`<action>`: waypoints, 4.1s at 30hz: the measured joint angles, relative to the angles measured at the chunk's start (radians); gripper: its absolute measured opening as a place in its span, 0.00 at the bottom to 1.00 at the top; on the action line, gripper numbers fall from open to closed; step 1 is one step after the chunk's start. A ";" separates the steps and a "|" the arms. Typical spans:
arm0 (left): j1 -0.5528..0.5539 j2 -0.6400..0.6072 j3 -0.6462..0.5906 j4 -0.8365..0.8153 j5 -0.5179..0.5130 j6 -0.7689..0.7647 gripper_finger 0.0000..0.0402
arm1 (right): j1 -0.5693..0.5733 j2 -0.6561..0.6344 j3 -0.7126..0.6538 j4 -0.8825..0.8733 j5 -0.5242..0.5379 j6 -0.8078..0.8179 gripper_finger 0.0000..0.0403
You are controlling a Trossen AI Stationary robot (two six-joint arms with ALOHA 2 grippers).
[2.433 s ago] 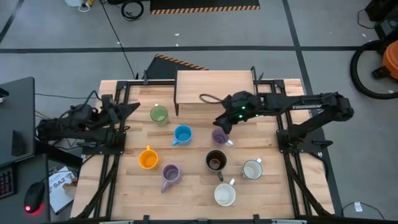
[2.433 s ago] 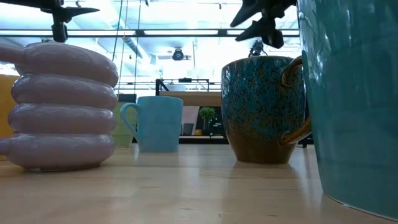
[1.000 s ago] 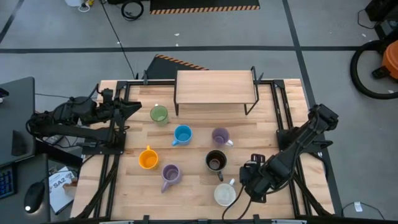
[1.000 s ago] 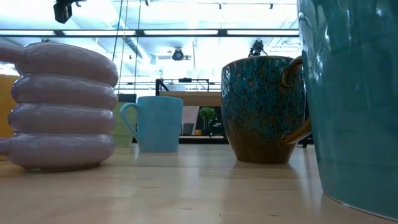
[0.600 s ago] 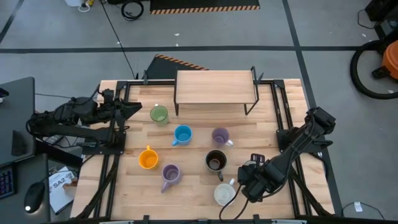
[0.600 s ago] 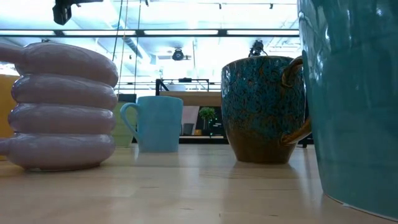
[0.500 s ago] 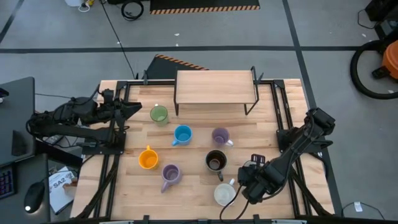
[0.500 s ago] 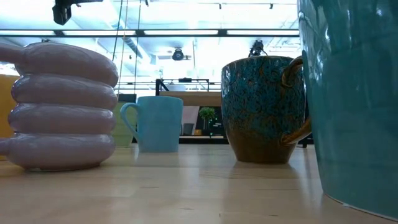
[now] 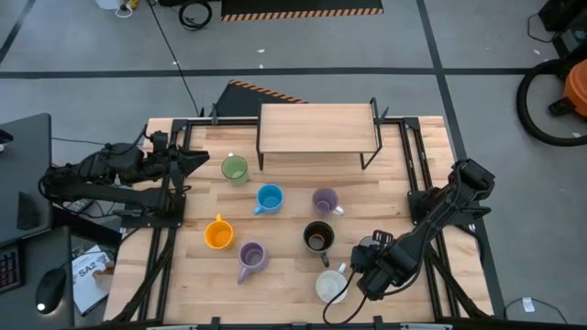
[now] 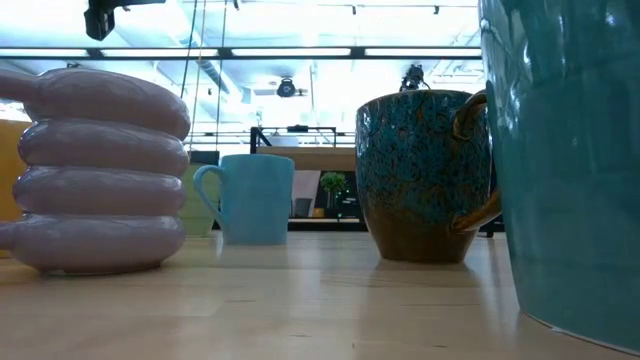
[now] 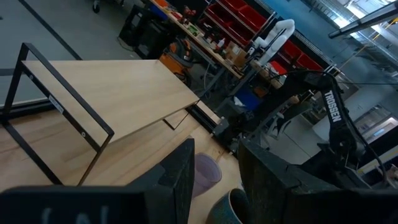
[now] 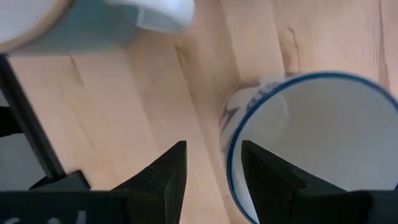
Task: Place coffee mugs
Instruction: Put the blue patterned mug on the shelf
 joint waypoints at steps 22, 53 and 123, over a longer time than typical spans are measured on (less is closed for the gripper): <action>0.000 0.000 0.000 0.000 0.000 0.000 0.32 | 0.000 0.000 -0.021 0.010 0.002 -0.115 0.09; 0.000 0.000 0.000 0.022 0.011 -0.091 0.32 | -0.267 -0.302 0.052 -0.281 -0.008 -0.740 0.07; 0.387 0.477 0.433 -0.200 0.227 0.183 0.32 | -1.403 0.015 0.628 -0.485 -0.097 -1.798 0.17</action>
